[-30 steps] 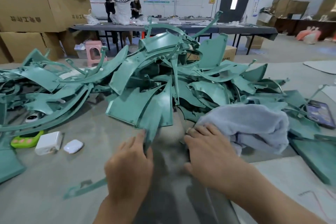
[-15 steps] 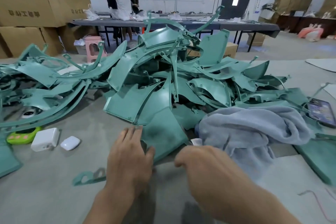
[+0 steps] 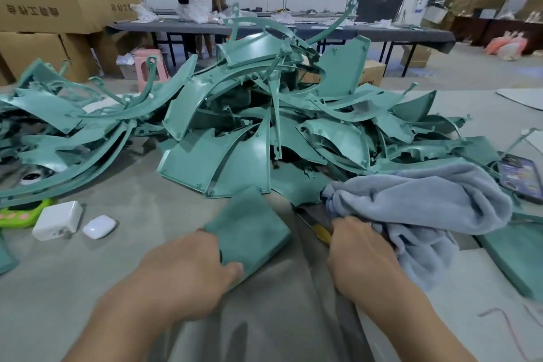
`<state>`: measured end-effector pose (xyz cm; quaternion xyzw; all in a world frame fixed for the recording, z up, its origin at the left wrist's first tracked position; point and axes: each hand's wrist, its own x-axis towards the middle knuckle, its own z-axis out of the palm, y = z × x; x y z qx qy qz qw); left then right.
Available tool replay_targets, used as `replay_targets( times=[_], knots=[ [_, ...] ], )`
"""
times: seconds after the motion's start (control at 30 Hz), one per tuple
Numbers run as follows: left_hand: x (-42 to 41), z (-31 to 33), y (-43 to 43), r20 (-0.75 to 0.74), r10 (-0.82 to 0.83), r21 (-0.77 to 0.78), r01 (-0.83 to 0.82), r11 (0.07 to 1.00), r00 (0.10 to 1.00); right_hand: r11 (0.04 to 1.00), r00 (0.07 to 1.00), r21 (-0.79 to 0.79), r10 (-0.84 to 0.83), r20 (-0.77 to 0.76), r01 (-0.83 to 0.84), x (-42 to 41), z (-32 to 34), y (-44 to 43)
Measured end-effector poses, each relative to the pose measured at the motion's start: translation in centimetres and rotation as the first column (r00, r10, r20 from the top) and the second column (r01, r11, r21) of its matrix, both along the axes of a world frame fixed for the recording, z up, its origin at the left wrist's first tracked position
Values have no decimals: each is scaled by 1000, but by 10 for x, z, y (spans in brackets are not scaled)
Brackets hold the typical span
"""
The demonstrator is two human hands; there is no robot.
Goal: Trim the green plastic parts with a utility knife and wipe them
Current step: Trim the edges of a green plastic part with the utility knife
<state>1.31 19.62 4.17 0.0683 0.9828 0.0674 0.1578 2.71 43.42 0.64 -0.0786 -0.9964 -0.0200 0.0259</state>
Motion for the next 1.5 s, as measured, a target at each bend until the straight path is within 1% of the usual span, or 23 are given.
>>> replay_targets(
  times=[0.07, 0.27, 0.33, 0.4, 0.47, 0.6, 0.67, 0.73, 0.8, 0.87, 0.97, 1.03, 1.1, 1.13, 1.17, 1.2, 1.23, 1.27, 1.3, 1.37, 1.4, 1.43, 1.5],
  knots=[
    [-2, 16, -14, 61, -43, 27, 41, 999, 997, 997, 997, -37, -66, 25, 67, -7, 0, 1],
    [-27, 78, -50, 145, -129, 96, 115, 989, 981, 995, 996, -50, -81, 46, 83, -11, -5, 4],
    [-46, 77, -53, 161, -133, 162, 107, 981, 978, 994, 995, -52, -98, 37, 100, -9, -4, 2],
    [-62, 53, -46, 206, -154, 214, 109, 971, 966, 992, 995, -83, -98, -6, 97, -8, -6, 0],
    [-73, 23, -32, 216, -137, 192, 95, 977, 967, 986, 993, -144, -97, -59, 88, -6, -7, -3],
    [-81, -9, -13, 42, -146, 134, 140, 981, 988, 987, 996, -141, -81, -39, 75, -8, -11, -6],
    [-78, -16, -7, -19, -103, 188, 105, 977, 995, 984, 995, -149, -100, -25, 95, -11, -12, -5],
    [-75, -28, -2, 1, -26, 313, 24, 950, 1000, 980, 992, -156, -126, -22, 121, -13, -11, -5],
    [-73, -38, -2, 148, 65, 546, -136, 827, 987, 974, 989, -185, -141, -35, 132, -12, -11, -4],
    [-70, -40, -3, 289, 69, 720, -265, 642, 955, 968, 988, -224, -137, -75, 117, -8, -9, -3],
    [-63, -36, -8, 401, 17, 836, -374, 402, 916, 958, 970, -275, -138, -201, 79, -2, -6, 5],
    [-57, -33, -9, 411, 11, 875, -398, 276, 912, 949, 950, -304, -165, -263, 81, -1, -3, 11],
    [-51, -29, -7, 365, 44, 913, -367, 178, 930, 933, 904, -354, -199, -379, 57, 0, 0, 16],
    [-47, -28, -5, 319, 89, 936, -328, 129, 944, 907, 860, -421, -227, -458, 16, 2, 3, 17],
    [-43, -28, -2, 249, 171, 960, -267, 90, 953, 862, 807, -504, -262, -530, -51, 3, 5, 17],
    [-39, -30, 1, 136, 298, 980, -171, 97, 945, 809, 761, -575, -294, -578, -124, 4, 6, 17],
    [-34, -31, 3, -10, 432, 985, -66, 160, 902, 755, 745, -630, -313, -590, -182, 5, 6, 17],
    [-28, -33, 6, -151, 527, 971, 26, 237, 837, 697, 756, -682, -319, -571, -222, 5, 4, 16],
    [-23, -33, 7, -235, 577, 960, 93, 265, 782, 627, 784, -738, -315, -534, -251, 5, 3, 14],
    [-16, -32, 4, -315, 625, 949, 234, 211, 715, 493, 833, -820, -291, -471, -291, 4, 0, 9],
    [-15, -30, 0, -332, 657, 940, 293, 172, 677, 450, 844, -841, -284, -454, -301, 4, 0, 7],
    [-17, -27, -5, -365, 693, 922, 346, 174, 622, 419, 851, -855, -283, -442, -305, 3, -1, 6],
    [-20, -24, -16, -466, 753, 870, 395, 295, 465, 373, 850, -871, -292, -438, -320, 3, -2, 6]
  ],
)
